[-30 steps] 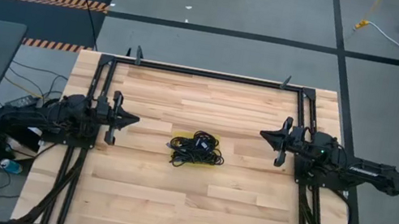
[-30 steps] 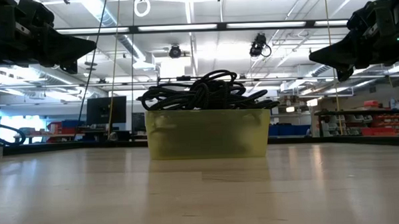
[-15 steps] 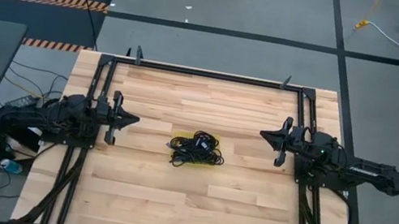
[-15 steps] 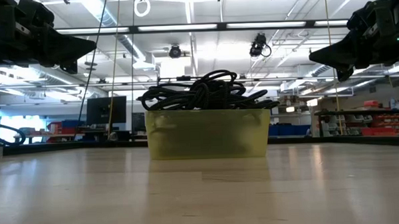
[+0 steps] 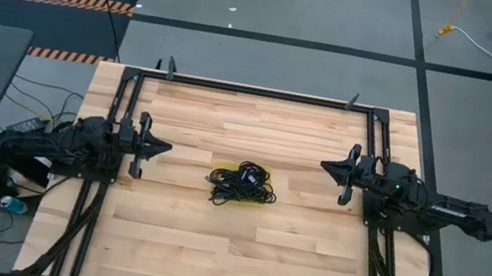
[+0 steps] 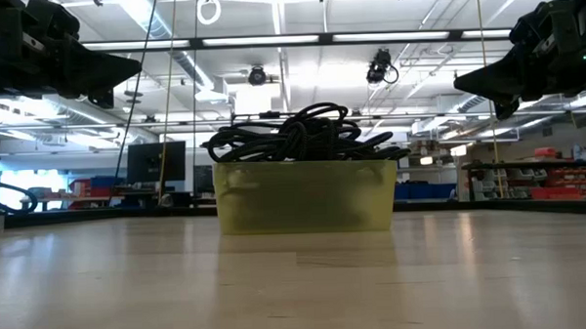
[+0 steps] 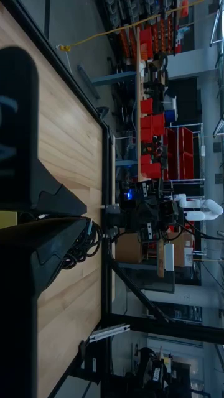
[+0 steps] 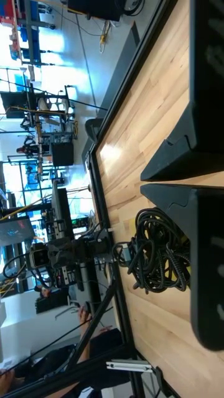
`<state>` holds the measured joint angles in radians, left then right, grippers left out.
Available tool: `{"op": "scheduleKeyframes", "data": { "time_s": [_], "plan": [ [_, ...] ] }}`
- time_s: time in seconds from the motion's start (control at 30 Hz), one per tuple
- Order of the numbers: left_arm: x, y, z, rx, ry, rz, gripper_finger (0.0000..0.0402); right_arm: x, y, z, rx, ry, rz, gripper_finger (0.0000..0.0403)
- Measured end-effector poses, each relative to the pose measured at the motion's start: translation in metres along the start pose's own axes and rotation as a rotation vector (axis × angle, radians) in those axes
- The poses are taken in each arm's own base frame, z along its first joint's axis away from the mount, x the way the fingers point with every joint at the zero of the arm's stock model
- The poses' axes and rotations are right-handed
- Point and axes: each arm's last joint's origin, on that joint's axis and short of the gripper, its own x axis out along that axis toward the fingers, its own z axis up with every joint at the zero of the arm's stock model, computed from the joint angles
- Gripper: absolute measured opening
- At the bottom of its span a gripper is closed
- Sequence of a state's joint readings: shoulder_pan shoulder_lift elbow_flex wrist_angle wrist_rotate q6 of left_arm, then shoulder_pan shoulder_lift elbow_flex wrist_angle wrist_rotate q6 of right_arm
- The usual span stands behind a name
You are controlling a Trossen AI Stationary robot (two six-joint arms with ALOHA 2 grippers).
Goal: Pick and place USB-C Cables
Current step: Return to Home Position
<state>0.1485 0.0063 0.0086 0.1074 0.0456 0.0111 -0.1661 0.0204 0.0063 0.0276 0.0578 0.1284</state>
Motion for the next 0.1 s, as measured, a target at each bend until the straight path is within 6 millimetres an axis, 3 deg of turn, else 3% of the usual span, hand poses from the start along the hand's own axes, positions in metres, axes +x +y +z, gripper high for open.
{"op": "scheduleKeyframes", "data": {
  "time_s": [0.1],
  "plan": [
    [0.0,0.0,0.0,0.0,0.0,0.0,0.0025,0.0,0.0,0.0,0.0,0.0,0.0,0.0025]
  ]
}}
